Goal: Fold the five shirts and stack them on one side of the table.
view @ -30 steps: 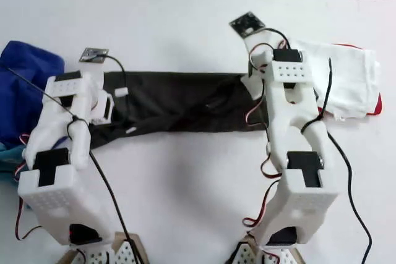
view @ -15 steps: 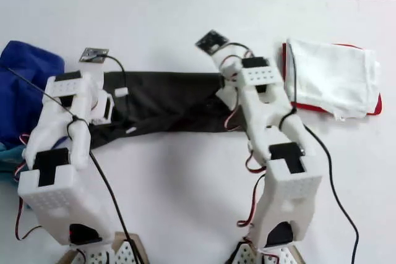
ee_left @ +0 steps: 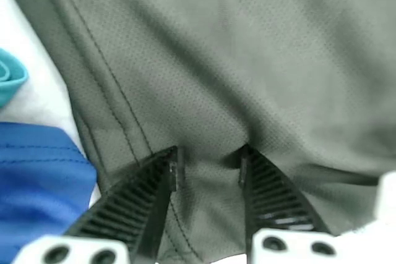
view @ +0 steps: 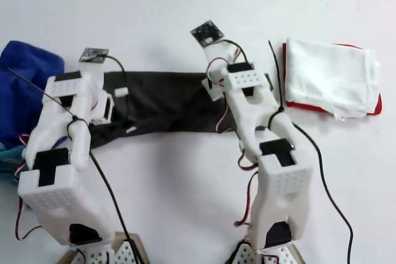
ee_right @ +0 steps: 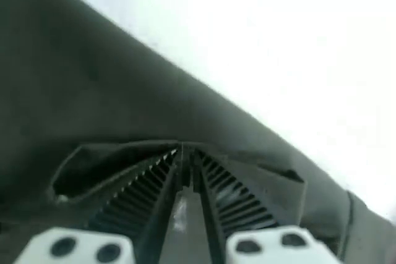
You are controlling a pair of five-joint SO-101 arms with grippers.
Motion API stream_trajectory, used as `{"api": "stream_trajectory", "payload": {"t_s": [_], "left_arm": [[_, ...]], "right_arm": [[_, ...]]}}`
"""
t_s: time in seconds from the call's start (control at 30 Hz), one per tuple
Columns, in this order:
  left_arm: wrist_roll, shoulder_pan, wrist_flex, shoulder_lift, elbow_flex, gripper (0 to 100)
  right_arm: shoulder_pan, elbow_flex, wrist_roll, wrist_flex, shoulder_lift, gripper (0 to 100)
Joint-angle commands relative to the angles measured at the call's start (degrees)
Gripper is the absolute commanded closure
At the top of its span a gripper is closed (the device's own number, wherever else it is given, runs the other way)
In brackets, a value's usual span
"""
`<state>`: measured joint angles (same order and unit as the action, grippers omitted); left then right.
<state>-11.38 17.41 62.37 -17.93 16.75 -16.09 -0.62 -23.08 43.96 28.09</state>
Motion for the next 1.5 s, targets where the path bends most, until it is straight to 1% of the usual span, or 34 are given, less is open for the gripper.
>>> {"api": "stream_trajectory", "payload": {"t_s": [0.0,0.1,0.17,0.33,0.53,0.63,0.7,0.8,0.9,1.0,1.07,1.2,1.37,1.47], "left_arm": [[-0.4,-0.7,-0.5,-0.3,0.7,83],[-0.4,-0.7,-0.5,-0.3,0.7,83],[-0.4,-0.7,-0.5,-0.3,0.7,83],[-0.4,-0.7,-0.5,-0.3,0.7,83],[-0.4,-0.7,-0.5,-0.3,0.7,83],[-0.4,-0.7,-0.5,-0.3,0.7,83],[-0.4,-0.7,-0.5,-0.3,0.7,83],[-0.4,-0.7,-0.6,-0.3,0.7,83],[-0.4,-0.7,-0.6,-0.3,0.7,83],[-0.4,-0.7,-0.5,-0.3,0.7,83],[-0.4,-0.7,-0.5,-0.3,0.7,83],[-0.4,-0.7,-0.5,-0.3,0.7,83],[-0.4,-0.7,-0.6,-0.3,0.7,83],[-0.4,-0.7,-0.6,-0.3,0.7,83]], "right_arm": [[-0.5,-3.5,0.5,-3.0,1.2,97.9],[-0.7,-5.0,0.9,-2.8,2.0,97.9],[0.0,-5.8,2.6,-1.1,0.8,97.9],[2.9,-6.5,8.4,7.3,-7.0,97.9],[6.1,-6.5,8.5,20.2,-13.5,97.9],[5.8,-6.4,8.4,27.4,-13.8,97.9],[5.4,-5.2,8.4,29.9,-13.8,97.9],[4.1,-1.4,7.9,28.9,-13.7,97.9],[3.4,5.2,5.3,23.3,-13.8,97.9],[4.4,11.0,3.9,16.3,-13.8,97.9],[5.6,13.9,2.3,14.2,-13.8,97.9],[8.5,17.8,-1.8,15.6,-14.4,97.9],[10.8,22.1,-10.4,16.6,-14.4,97.9],[10.6,23.6,-11.0,16.6,-14.5,97.9]]}}
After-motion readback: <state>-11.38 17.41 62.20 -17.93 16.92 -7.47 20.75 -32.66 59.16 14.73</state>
